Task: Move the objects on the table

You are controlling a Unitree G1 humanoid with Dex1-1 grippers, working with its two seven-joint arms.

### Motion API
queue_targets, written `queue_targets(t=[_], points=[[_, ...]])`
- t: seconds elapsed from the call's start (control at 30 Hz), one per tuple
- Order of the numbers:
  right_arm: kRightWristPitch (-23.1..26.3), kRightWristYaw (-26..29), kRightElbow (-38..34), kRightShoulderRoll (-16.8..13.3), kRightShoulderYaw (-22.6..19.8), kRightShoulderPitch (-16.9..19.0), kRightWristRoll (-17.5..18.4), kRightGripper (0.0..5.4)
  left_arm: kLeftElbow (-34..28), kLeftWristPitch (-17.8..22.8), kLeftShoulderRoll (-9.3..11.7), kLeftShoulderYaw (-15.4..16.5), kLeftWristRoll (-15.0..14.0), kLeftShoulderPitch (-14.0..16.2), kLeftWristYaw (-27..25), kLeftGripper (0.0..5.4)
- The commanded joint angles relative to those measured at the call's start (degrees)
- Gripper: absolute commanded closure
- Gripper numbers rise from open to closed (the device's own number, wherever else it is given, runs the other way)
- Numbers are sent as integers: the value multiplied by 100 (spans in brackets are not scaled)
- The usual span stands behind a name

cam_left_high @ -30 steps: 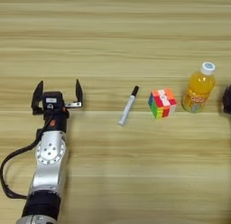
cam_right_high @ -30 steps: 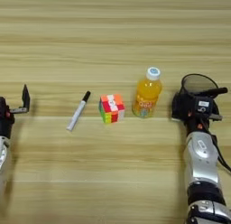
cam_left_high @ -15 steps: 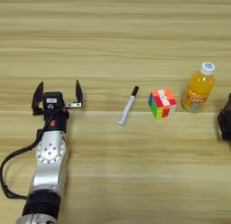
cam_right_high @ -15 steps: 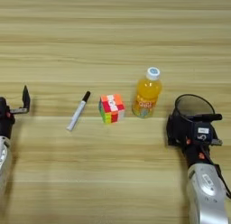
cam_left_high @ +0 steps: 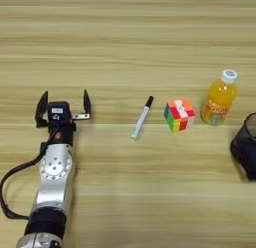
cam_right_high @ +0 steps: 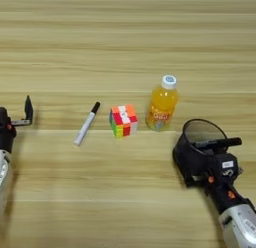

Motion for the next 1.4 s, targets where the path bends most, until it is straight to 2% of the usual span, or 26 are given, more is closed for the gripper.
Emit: queue_targets(t=[0.03,0.3,0.47,0.63,0.73,0.8,0.87,0.9,1.4], points=[[78,264,-157,58,550,175,-163,72,-9,-1,25,7,-60,-23,-38,0],[144,366,-226,232,1374,120,-379,72,-64,10,0,-9,-37,4,-14,0],[145,323,-83,448,1962,-12,-649,72,-77,15,-6,-19,-33,7,-5,0],[78,230,119,576,2356,-127,-955,72,-91,23,-12,-39,-23,19,-6,0],[22,236,154,507,2478,-134,-1074,72,-99,29,-15,-43,-23,24,-2,0],[-25,174,163,471,2492,-125,-1178,36,-105,30,-16,-46,-23,29,4,0],[-77,66,172,465,2468,-140,-1269,27,-107,29,-18,-50,-25,32,3,0],[-81,20,176,467,2454,-149,-1300,2,-104,28,-17,-51,-27,30,2,0],[-108,-163,-113,253,2340,-105,-1346,1,-72,16,-16,-58,-29,8,17,0]])
